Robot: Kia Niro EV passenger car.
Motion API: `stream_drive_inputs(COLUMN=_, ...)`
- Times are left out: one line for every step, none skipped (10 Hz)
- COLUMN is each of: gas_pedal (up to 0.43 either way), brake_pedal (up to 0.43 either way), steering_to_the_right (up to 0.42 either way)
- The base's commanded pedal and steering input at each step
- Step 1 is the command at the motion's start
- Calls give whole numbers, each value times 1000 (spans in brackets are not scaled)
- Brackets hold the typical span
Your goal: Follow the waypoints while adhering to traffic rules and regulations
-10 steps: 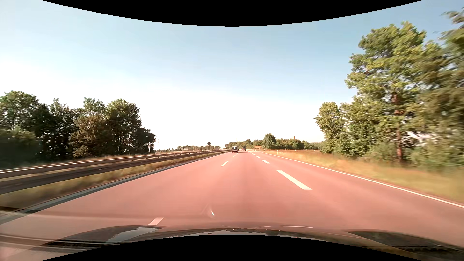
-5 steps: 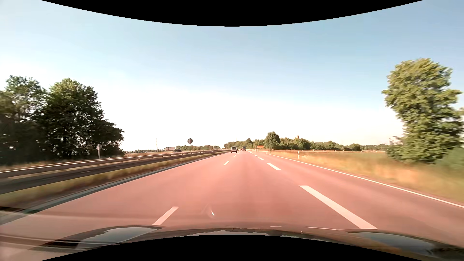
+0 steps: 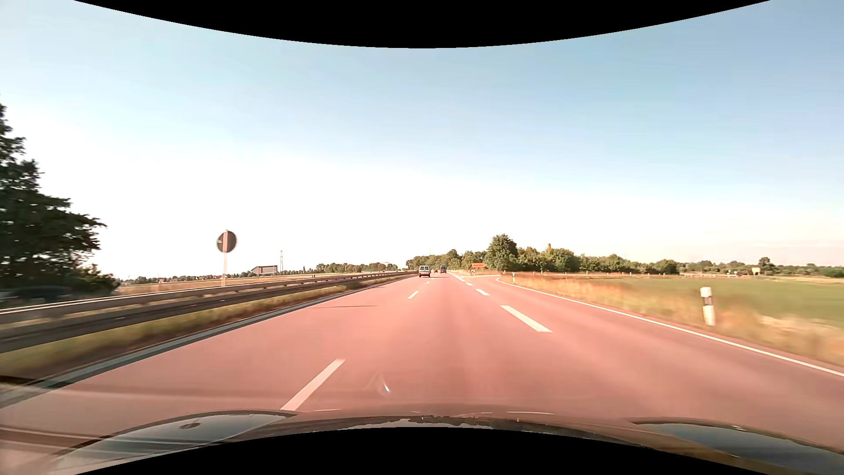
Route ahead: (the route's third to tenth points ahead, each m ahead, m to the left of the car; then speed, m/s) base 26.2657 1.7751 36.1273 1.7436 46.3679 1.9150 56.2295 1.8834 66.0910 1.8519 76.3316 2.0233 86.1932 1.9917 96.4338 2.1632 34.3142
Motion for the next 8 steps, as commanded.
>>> stream_drive_inputs(gas_pedal=220, brake_pedal=6, steering_to_the_right=-1)
stream_drive_inputs(gas_pedal=220, brake_pedal=6, steering_to_the_right=-1)
stream_drive_inputs(gas_pedal=209, brake_pedal=6, steering_to_the_right=-1)
stream_drive_inputs(gas_pedal=209, brake_pedal=6, steering_to_the_right=0)
stream_drive_inputs(gas_pedal=209, brake_pedal=6, steering_to_the_right=0)
stream_drive_inputs(gas_pedal=209, brake_pedal=6, steering_to_the_right=0)
stream_drive_inputs(gas_pedal=209, brake_pedal=6, steering_to_the_right=0)
stream_drive_inputs(gas_pedal=209, brake_pedal=6, steering_to_the_right=-1)
